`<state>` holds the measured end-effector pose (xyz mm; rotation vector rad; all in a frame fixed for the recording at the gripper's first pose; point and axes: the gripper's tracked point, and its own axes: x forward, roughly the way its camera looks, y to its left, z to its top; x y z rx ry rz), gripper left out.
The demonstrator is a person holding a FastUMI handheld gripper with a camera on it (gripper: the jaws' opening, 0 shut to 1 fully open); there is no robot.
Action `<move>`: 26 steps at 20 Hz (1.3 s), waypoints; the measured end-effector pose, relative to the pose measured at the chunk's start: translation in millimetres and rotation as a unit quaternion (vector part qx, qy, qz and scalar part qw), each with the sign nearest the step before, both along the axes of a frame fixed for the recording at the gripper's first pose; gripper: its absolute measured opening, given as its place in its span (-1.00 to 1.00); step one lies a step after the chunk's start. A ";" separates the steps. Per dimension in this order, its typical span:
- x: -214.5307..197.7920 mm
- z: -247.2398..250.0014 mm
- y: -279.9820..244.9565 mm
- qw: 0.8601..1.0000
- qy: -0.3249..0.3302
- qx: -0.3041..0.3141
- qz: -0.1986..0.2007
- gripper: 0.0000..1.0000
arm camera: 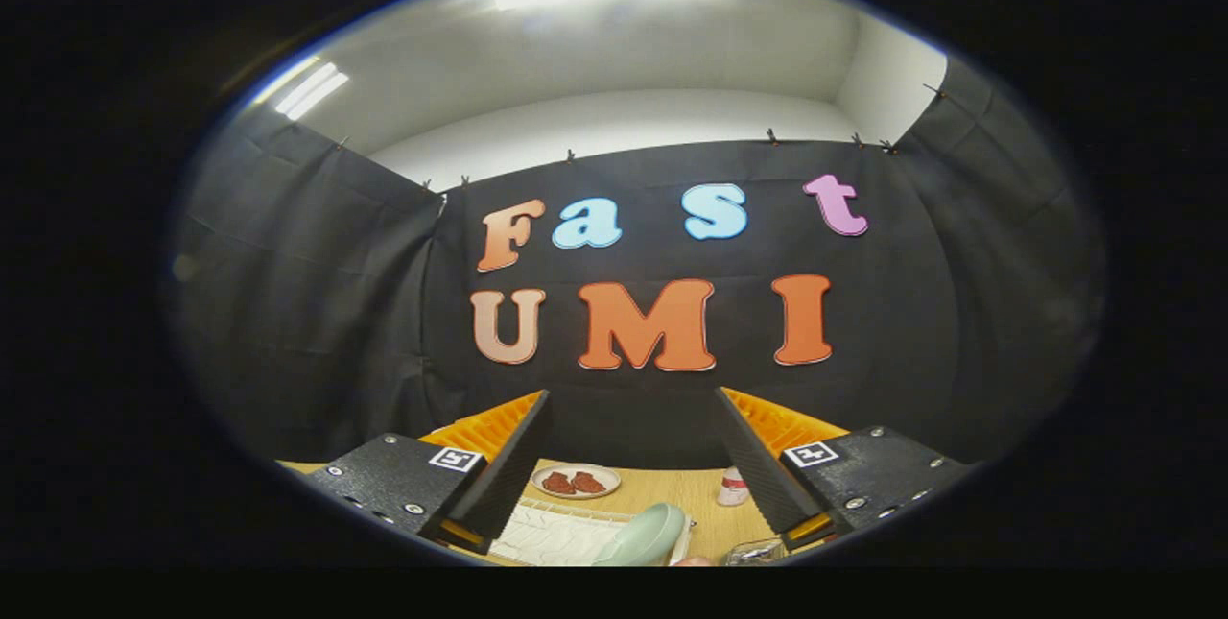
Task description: Take the plate from the dish rack, then take the spoon from the basket and place it into the plate.
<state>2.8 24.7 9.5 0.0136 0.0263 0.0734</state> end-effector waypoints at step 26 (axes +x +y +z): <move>3.4 -218.1 -9.7 0.900 0.435 0.006 0.007 0.92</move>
